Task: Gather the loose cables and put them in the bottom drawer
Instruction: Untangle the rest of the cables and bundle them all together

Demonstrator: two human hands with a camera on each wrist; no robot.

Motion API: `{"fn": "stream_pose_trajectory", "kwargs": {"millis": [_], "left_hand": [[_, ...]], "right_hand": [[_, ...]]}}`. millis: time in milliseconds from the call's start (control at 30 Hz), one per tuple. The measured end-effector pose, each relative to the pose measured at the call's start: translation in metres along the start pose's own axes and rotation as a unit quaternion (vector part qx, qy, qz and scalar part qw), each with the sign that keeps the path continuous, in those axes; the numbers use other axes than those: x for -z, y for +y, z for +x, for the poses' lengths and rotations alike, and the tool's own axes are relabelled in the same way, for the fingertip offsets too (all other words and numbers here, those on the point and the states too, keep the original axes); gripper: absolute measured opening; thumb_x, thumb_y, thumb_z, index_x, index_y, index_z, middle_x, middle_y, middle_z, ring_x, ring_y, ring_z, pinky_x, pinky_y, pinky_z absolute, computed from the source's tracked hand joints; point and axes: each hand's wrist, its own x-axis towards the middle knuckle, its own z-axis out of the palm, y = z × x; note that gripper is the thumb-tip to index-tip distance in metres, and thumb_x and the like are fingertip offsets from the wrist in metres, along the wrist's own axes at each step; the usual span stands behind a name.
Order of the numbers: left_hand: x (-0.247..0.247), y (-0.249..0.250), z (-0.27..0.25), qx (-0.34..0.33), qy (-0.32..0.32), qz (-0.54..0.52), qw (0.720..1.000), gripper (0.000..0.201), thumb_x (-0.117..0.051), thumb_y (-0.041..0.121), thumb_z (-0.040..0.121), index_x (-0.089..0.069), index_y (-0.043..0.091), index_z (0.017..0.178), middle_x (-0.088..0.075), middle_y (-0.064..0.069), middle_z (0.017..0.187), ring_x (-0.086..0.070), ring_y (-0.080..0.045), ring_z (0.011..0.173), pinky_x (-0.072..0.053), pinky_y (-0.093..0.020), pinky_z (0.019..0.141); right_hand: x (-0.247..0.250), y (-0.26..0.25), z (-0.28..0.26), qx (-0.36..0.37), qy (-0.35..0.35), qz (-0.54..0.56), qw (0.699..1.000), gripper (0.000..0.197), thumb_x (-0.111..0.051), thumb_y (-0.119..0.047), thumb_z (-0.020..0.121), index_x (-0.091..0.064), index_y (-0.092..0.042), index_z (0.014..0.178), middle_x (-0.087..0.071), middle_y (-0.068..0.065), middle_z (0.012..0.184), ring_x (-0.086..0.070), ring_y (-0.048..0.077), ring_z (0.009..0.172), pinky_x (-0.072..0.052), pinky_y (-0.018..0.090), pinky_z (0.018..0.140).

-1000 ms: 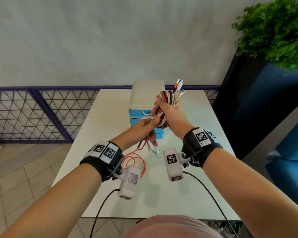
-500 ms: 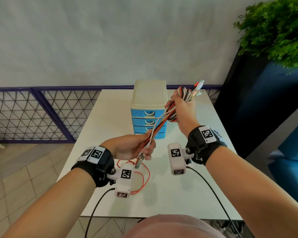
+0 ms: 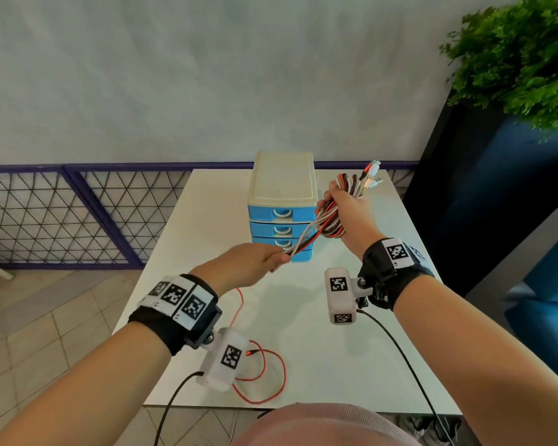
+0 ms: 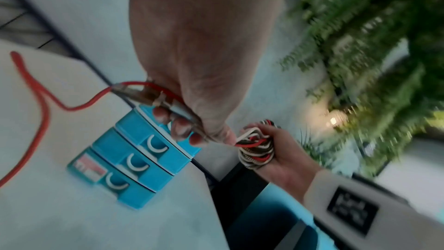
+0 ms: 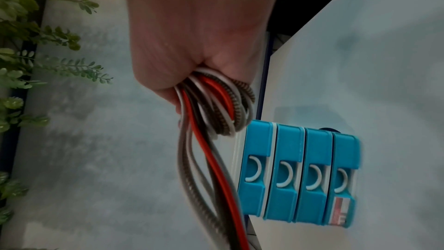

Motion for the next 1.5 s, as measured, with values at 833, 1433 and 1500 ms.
{"fn": "stream_pose_trajectory", "kwargs": {"millis": [833,1433,1500], "left_hand": [[0.023,0.01,0.011,-0.07,0.162,0.02,0.984,0.056,-0.071,0.018,0.079,-0.023,0.024,0.107,-0.053,0.005,0.071,-0.055,-0.012,0.059,-0.043,-0.02,0.052],[0.029,-0.015,0.02,0.105,0.016,-0.39,0.915,0.073,-0.077,0.014,0.076,-0.025,0.026,0.126,-0.064,-0.008,0.101,-0.066,-0.022,0.072,-0.06,-0.034,0.072],[0.029,-0.027,0.013,0.134,-0.021,-0.412,0.901,0.064,-0.077,0.034,0.072,-0.038,0.022,0.121,-0.067,-0.007,0.101,-0.061,-0.018,0.06,-0.056,-0.028,0.063]], "right_hand": [[-0.024,0.012,-0.045,-0.111,-0.291,-0.268,0.912,0.031,-0.061,-0.025,0.093,-0.057,-0.007,0.119,-0.069,0.022,0.107,-0.07,0.034,0.097,-0.058,0.038,0.083],[-0.013,0.025,-0.033,-0.032,-0.197,-0.157,0.967,0.008,-0.058,-0.005,0.093,-0.063,-0.008,0.098,-0.07,0.01,0.085,-0.07,0.024,0.081,-0.057,0.044,0.086],[-0.006,0.024,-0.028,-0.035,-0.168,-0.126,0.977,0.008,-0.054,-0.002,0.095,-0.06,-0.005,0.098,-0.068,0.009,0.08,-0.069,0.021,0.075,-0.059,0.041,0.077]]}}
